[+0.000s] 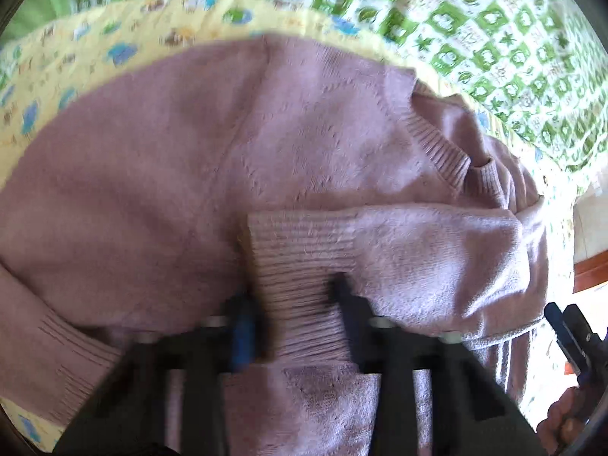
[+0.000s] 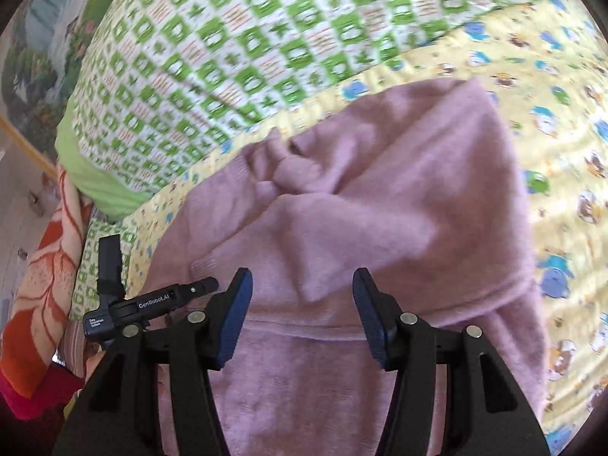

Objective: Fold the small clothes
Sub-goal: 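Carry the sleeve across the sweater body and release it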

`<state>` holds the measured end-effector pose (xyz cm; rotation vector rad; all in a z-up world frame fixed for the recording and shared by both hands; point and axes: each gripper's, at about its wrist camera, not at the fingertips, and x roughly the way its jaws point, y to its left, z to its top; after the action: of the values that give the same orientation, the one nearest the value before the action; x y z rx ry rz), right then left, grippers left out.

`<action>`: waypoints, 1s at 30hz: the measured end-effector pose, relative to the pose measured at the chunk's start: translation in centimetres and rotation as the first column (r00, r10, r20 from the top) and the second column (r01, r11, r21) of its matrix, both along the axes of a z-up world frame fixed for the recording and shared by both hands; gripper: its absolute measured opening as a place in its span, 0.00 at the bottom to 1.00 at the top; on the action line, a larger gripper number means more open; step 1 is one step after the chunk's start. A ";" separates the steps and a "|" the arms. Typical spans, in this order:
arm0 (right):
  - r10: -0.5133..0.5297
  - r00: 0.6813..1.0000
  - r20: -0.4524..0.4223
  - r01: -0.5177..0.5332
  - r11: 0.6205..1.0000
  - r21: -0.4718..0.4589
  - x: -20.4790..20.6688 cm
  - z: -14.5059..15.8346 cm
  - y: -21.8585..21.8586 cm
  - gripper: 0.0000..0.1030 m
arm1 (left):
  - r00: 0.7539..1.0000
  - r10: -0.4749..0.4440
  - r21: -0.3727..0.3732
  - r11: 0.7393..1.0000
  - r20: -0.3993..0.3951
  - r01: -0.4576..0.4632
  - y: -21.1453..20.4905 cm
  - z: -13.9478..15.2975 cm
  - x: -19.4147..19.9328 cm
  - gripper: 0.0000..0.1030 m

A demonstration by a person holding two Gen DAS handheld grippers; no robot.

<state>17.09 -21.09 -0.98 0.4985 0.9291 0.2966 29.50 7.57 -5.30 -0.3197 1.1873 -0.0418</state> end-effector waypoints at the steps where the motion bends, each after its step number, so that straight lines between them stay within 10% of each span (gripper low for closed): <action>1: -0.019 1.000 0.001 0.019 1.000 -0.002 -0.2 0.1 -0.6 0.55 | 1.000 -0.010 -0.041 0.999 0.016 0.011 0.2 0.8 -0.2 0.06; 6: -0.095 0.995 0.021 0.095 0.995 -0.025 -0.6 0.8 -3.6 0.55 | 0.981 -0.016 0.002 1.000 0.194 0.015 1.6 5.4 -3.1 0.05; 25: -0.215 0.974 -0.066 0.205 0.970 -0.133 8.0 -3.6 -9.0 0.59 | 0.996 0.020 0.069 0.997 0.084 -0.026 3.9 -0.1 -3.4 0.05; 27: -0.173 0.982 -0.073 0.166 0.981 -0.099 8.9 -4.2 -8.9 0.37 | 0.997 0.016 0.076 0.997 0.080 -0.023 3.5 -0.1 -3.3 0.05; 28: -0.149 0.986 -0.068 0.141 0.984 -0.112 9.1 -4.0 -8.8 0.09 | 0.996 0.012 0.068 0.998 0.084 -0.018 3.3 0.0 -3.2 0.05; 30: -0.153 0.988 -0.020 0.149 0.978 -0.149 8.6 -2.4 -9.2 0.08 | 0.995 -0.016 0.049 0.999 0.099 0.011 2.1 0.4 -2.7 0.05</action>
<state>25.72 -30.28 -3.34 0.4356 0.9308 0.0813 26.83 9.67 -4.91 -0.2640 1.0899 -0.0399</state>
